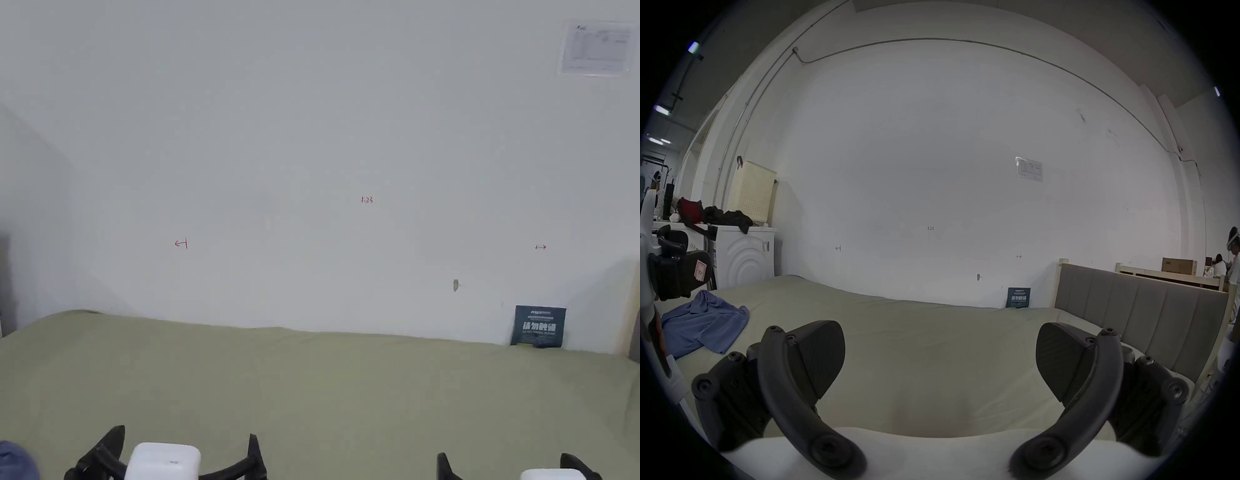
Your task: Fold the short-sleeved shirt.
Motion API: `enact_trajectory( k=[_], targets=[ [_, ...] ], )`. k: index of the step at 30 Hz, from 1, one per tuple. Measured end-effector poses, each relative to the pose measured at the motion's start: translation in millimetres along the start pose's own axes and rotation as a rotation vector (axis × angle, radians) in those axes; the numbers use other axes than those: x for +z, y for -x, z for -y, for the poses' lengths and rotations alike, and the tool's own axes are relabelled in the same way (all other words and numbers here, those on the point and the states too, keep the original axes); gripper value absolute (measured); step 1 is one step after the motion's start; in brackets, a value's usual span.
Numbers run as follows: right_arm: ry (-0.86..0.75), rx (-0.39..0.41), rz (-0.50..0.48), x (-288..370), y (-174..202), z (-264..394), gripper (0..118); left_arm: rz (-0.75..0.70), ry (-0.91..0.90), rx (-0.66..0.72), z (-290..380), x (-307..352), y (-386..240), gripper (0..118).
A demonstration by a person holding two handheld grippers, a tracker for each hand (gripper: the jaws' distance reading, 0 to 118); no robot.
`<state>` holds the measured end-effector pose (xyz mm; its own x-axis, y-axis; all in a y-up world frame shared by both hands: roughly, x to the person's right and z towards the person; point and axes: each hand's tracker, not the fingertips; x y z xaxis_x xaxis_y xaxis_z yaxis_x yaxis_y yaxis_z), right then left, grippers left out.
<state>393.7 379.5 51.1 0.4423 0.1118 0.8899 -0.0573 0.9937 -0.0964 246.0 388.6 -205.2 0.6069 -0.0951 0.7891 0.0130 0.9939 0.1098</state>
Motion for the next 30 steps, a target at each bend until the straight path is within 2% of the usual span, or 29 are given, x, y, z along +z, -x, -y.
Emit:
enact_trajectory(
  k=[8,10,11,12,13,14,15,16,17,20,24,30],
  targets=[
    [-0.029,0.019,0.012,0.0,0.1,-5.4,115,-0.029,-0.033,-0.012,-1.5,3.5,-5.4,118],
    [-0.031,-0.034,-0.148,4.9,-7.1,-6.4,110,-0.023,-0.039,-0.046,-1.3,6.0,-7.1,118],
    [-0.055,-0.046,-0.173,7.9,-8.6,-6.6,76,-0.002,-0.028,-0.048,-3.0,7.0,-6.3,111],
    [-0.015,0.002,-0.087,5.6,-5.1,-7.8,1,0.087,-0.053,-0.006,-3.4,7.7,-3.6,61],
    [-0.012,0.044,-0.045,5.7,-2.9,-7.5,0,0.11,-0.005,0.002,-2.5,5.5,-4.3,0],
    [0.013,-0.006,-0.122,4.0,-6.9,-8.6,0,0.134,-0.01,0.013,-2.3,4.6,-9.2,0],
    [0.042,-0.039,-0.098,3.2,-5.4,-8.1,0,0.143,-0.011,0.02,-0.1,5.0,-13.7,0],
    [0.029,-0.016,-0.087,4.0,-4.6,-7.1,0,0.144,-0.027,0.013,2.0,7.4,-18.2,0],
    [0.028,0.013,-0.028,5.8,-4.2,-5.5,0,0.121,-0.033,-0.015,3.2,9.3,-24.3,0],
    [0.043,-0.033,-0.05,4.7,-8.1,-3.9,0,0.117,-0.024,-0.039,-2.3,15.0,-2.4,0],
    [0.043,-0.029,-0.028,7.3,-6.2,-5.3,0,0.106,-0.011,-0.001,-1.9,11.5,0.2,0],
    [0.05,-0.027,-0.02,7.2,2.1,-8.8,0,0.04,0.009,-0.029,0.0,17.8,2.0,0]
  ],
)
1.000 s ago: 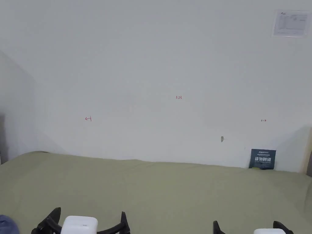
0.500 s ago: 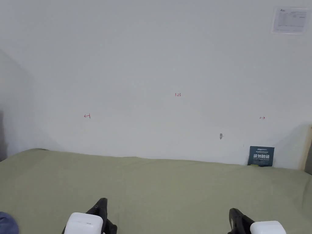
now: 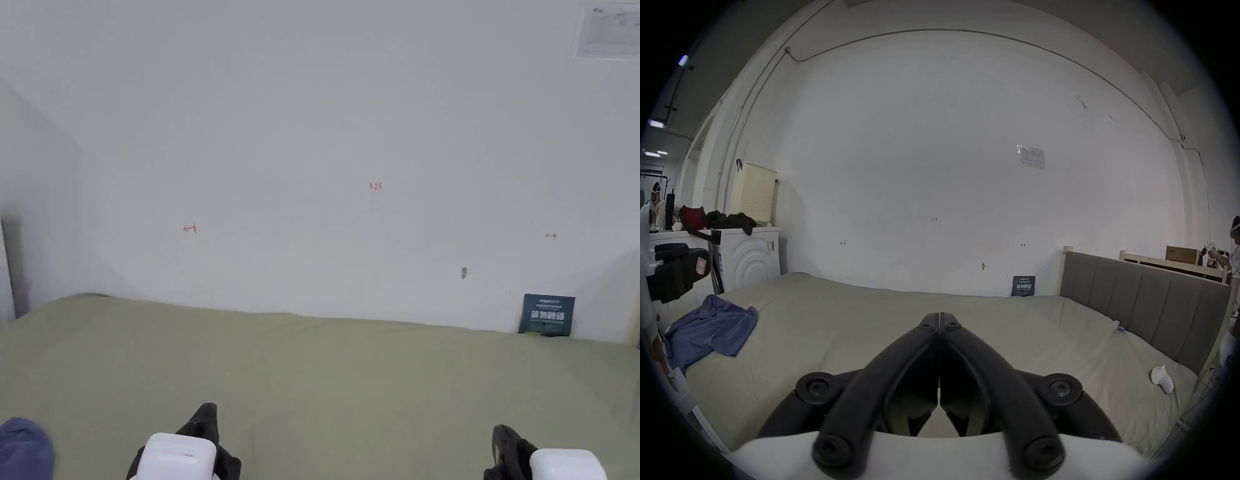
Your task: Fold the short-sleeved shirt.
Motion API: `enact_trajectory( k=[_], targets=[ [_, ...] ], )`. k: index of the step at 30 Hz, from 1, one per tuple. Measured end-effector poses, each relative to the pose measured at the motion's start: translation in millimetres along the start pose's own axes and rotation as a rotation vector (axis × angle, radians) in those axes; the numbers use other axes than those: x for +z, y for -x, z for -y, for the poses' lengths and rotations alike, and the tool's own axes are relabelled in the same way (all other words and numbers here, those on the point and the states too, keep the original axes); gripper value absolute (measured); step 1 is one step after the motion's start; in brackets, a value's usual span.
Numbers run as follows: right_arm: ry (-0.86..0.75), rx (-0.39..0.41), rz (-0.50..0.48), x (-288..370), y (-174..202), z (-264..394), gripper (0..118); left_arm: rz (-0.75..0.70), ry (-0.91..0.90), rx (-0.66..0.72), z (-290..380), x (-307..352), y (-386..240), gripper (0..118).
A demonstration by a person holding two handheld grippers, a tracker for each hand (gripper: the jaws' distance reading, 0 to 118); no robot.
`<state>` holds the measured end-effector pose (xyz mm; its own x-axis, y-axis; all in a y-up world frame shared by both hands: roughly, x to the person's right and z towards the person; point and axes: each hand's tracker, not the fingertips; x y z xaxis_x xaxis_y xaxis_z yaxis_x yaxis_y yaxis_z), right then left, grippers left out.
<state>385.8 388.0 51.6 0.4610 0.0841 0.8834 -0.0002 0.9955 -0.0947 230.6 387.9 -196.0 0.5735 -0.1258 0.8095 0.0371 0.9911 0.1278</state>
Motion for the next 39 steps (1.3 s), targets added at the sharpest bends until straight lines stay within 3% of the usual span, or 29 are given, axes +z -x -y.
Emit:
enact_trajectory(
  k=[6,14,23,30,39],
  targets=[
    [-0.01,0.014,-0.114,-3.8,46.4,-3.2,0,-0.074,0.042,0.024,0.8,20.4,46.3,0],
    [-0.014,0.041,-0.412,-1.9,161.0,-8.4,0,-0.375,0.113,0.062,1.4,70.6,138.1,0],
    [-0.02,0.021,-0.754,33.5,286.9,-13.6,0,-0.638,0.165,0.064,5.6,142.2,212.5,0],
    [-0.015,0.012,-0.834,46.4,314.2,-16.4,0,-0.701,0.197,0.06,14.3,164.5,235.2,0],
    [0.013,0.045,-0.832,30.2,316.8,-13.0,0,-0.6,0.27,0.043,25.7,124.7,260.2,0]
  ],
)
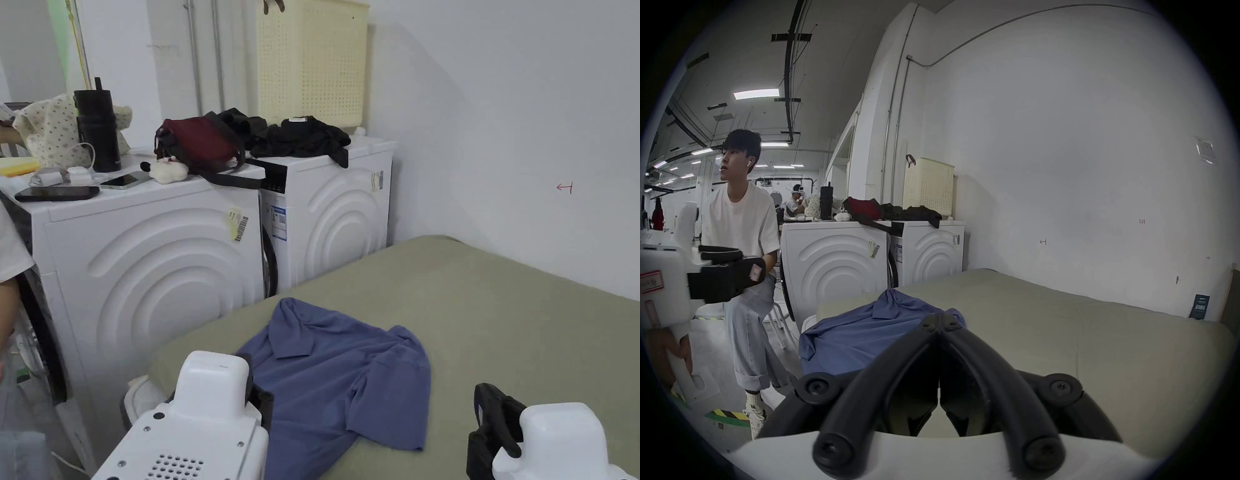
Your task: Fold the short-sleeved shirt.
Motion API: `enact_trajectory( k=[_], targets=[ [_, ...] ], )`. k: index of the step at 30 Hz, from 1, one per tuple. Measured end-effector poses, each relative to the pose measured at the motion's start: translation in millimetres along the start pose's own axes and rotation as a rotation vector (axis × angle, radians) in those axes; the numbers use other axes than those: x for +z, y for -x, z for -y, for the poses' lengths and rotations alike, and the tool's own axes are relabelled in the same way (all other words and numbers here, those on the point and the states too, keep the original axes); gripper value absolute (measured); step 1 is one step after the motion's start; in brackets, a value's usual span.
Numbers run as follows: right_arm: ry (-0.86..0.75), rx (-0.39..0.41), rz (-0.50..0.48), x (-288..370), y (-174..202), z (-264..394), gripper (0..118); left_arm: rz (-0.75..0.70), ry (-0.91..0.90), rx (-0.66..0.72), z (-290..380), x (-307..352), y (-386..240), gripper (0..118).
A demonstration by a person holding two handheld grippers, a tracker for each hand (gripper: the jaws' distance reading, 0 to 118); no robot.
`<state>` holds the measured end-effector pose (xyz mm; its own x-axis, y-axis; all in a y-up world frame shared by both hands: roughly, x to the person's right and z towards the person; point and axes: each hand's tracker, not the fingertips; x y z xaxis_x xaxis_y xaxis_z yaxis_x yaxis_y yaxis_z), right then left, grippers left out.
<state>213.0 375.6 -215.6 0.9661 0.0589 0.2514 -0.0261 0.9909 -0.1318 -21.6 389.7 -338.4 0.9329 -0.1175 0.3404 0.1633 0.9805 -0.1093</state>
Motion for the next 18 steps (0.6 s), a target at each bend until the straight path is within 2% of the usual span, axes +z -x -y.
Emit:
enact_trajectory(
  k=[8,14,16,17,18],
  targets=[
    [0.078,0.011,0.009,-43.6,-19.4,17.3,0,0.121,0.141,-0.028,1.5,-115.3,3.6,0],
    [0.137,-0.033,0.009,-72.0,-38.7,35.2,0,0.267,0.317,-0.101,18.8,-231.2,-6.9,0],
    [0.158,-0.045,0.012,-79.4,-47.2,39.5,0,0.366,0.444,-0.088,23.1,-274.6,-12.1,0],
    [0.168,-0.058,0.011,-82.1,-51.0,41.0,0,0.367,0.536,-0.079,25.2,-292.1,-16.1,0],
    [0.178,-0.073,0.012,-85.7,-53.4,42.8,0,0.397,0.605,-0.107,27.8,-312.2,-22.0,6]
  ],
)
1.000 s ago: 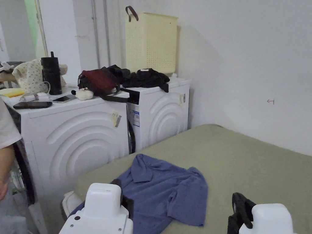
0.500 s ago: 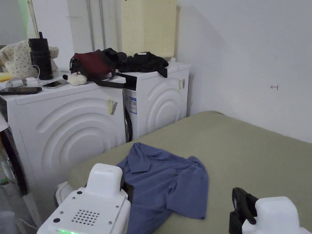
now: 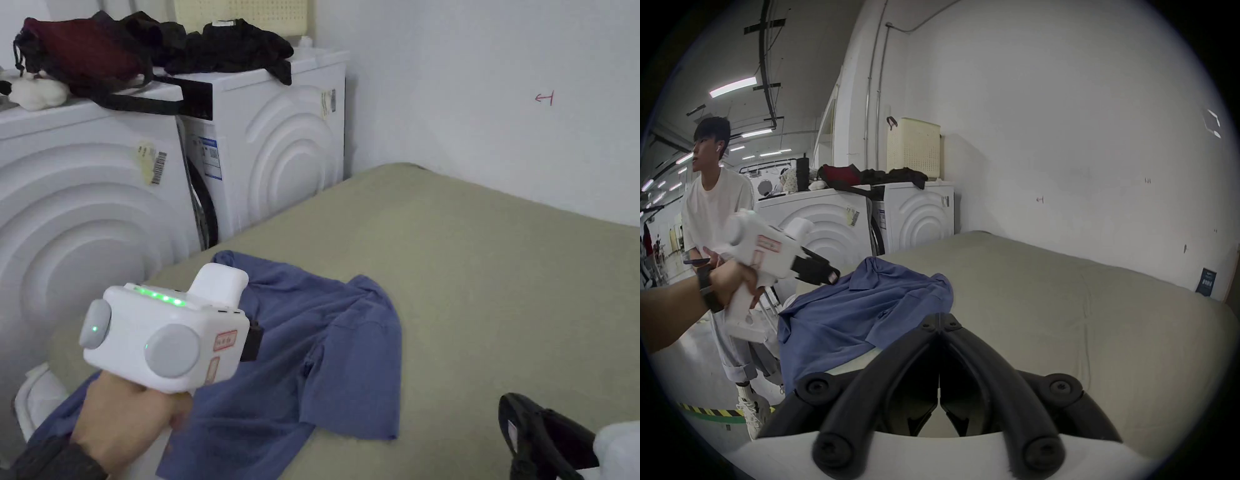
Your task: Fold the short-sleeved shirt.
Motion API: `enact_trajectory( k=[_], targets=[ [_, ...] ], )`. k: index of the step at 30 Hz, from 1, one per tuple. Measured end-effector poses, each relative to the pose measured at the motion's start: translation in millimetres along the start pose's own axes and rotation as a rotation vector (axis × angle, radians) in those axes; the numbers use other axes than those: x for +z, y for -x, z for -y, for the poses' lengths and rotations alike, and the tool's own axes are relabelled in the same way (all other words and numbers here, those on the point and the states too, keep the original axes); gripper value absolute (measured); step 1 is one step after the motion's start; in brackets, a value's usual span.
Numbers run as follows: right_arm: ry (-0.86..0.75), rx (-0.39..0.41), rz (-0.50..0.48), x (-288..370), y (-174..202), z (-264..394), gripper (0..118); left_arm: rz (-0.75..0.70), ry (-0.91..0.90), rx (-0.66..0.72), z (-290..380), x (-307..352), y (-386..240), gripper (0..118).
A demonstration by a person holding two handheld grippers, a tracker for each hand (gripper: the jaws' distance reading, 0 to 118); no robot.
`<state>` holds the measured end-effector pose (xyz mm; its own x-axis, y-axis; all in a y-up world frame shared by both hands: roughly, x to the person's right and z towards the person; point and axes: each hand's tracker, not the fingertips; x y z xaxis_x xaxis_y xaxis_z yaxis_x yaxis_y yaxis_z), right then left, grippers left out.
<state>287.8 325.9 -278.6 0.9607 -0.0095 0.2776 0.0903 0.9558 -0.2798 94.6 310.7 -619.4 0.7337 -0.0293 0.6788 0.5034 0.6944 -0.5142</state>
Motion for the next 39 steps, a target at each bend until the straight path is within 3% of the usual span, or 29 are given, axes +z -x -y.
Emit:
enact_trajectory(
  k=[2,4,6,7,9,12,15,18,22,25,28,29,30,32,33,35,39],
  targets=[
    [0.011,-0.017,0.004,-6.0,-6.1,2.4,0,-0.021,0.052,-0.059,-12.0,-24.3,-3.6,20],
    [0.027,-0.031,0.007,-9.4,-11.1,6.5,0,-0.023,0.053,-0.205,-26.8,-47.0,-15.1,62],
    [0.05,-0.044,0.0,-11.4,-16.0,10.8,0,0.009,0.083,-0.193,-41.9,-71.3,-19.2,106],
    [0.059,-0.048,-0.001,-11.7,-18.2,13.1,0,0.044,0.109,-0.166,-48.7,-82.0,-21.5,114],
    [0.07,-0.056,-0.006,-8.8,-20.6,16.3,0,0.111,0.087,-0.05,-61.6,-103.2,-17.7,115],
    [0.065,-0.049,-0.009,-1.8,-23.5,17.8,0,0.074,0.094,0.062,-80.3,-133.2,-10.6,115],
    [0.064,-0.048,-0.001,1.0,-29.9,15.1,0,0.065,0.156,0.109,-84.3,-157.6,-13.7,117],
    [0.052,-0.1,-0.008,3.9,-39.2,14.5,0,0.1,0.23,0.156,-81.3,-177.1,-22.1,117],
    [0.05,-0.122,0.01,8.3,-45.7,15.5,0,0.045,0.265,0.112,-76.2,-193.6,-40.8,117],
    [0.053,-0.123,0.013,12.2,-46.5,16.4,0,0.009,0.355,0.113,-74.5,-207.5,-47.0,111],
    [0.052,-0.127,0.007,16.7,-45.7,18.0,0,-0.01,0.328,0.1,-70.5,-211.7,-45.0,91],
    [0.046,-0.135,-0.001,19.3,-45.9,18.6,0,0.014,0.306,0.101,-71.7,-207.5,-42.5,64],
    [0.035,-0.145,0.003,22.5,-45.2,18.9,0,0.06,0.25,0.116,-72.8,-200.3,-38.6,2],
    [0.028,-0.147,0.007,27.2,-43.7,19.1,0,0.021,0.198,0.151,-75.3,-190.2,-30.5,4],
    [0.028,-0.146,0.013,28.8,-43.1,19.3,0,0.087,0.206,0.156,-74.0,-185.3,-24.1,4],
    [0.032,-0.141,0.012,31.3,-43.0,20.0,0,0.053,0.168,0.111,-75.5,-172.5,-20.0,3],
    [0.037,-0.154,0.019,36.2,-42.5,21.3,0,0.099,0.169,0.151,-79.6,-155.0,-14.6,3]
  ],
)
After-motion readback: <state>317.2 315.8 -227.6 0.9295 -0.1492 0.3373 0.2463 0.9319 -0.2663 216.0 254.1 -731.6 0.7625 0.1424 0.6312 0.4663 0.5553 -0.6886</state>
